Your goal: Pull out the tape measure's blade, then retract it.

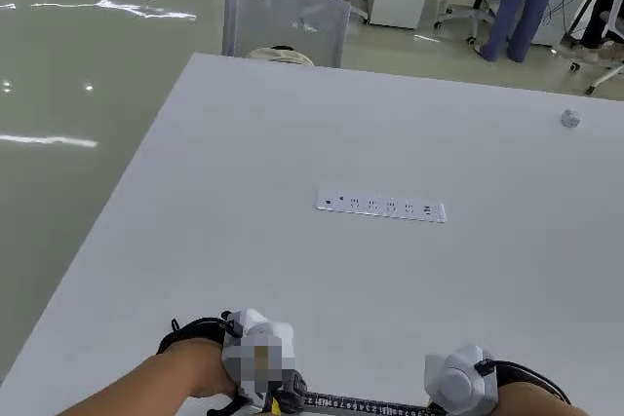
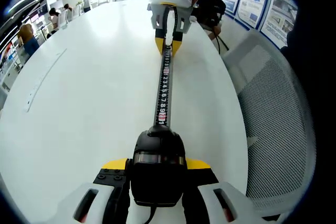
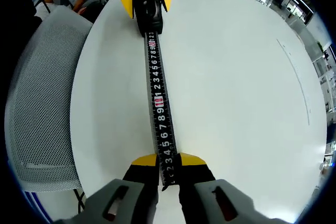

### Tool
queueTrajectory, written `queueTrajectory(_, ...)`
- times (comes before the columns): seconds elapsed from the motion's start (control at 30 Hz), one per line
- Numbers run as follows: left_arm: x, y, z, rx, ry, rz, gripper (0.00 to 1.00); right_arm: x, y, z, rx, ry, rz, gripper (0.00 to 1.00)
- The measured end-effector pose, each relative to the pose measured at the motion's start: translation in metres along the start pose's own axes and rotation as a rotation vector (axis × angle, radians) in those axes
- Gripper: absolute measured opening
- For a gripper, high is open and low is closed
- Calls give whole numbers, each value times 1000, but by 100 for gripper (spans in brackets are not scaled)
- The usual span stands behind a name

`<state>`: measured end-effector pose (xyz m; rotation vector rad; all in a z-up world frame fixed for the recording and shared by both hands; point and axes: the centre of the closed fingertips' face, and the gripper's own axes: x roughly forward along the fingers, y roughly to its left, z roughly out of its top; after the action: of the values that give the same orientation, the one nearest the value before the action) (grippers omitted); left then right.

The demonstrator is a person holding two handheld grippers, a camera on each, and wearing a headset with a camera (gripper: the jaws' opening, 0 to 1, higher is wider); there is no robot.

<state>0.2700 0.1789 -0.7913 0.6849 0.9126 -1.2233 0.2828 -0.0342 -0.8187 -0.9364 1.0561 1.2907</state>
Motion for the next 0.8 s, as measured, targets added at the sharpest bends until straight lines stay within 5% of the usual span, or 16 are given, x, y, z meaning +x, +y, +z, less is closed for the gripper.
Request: queueTrajectory(0.8, 0, 0, 1, -4, -27, -9, 35, 2, 0, 0, 11, -14, -5, 15)
